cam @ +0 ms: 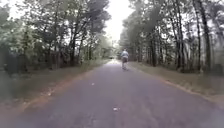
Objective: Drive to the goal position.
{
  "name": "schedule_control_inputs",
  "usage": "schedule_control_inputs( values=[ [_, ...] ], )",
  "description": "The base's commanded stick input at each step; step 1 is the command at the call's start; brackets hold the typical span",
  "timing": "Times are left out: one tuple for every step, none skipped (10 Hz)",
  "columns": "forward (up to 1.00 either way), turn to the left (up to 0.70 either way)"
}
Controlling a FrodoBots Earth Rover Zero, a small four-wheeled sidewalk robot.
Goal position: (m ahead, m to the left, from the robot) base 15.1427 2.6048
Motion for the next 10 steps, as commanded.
schedule_control_inputs(
  values=[
    [0.7, 0.0],
    [0.7, 0.0],
    [0.7, 0.0],
    [0.7, 0.0],
    [0.7, 0.0],
    [0.7, 0.0],
    [0.7, 0.0],
    [0.7, 0.0],
    [0.7, 0.0],
    [0.7, 0.0]
  ],
)
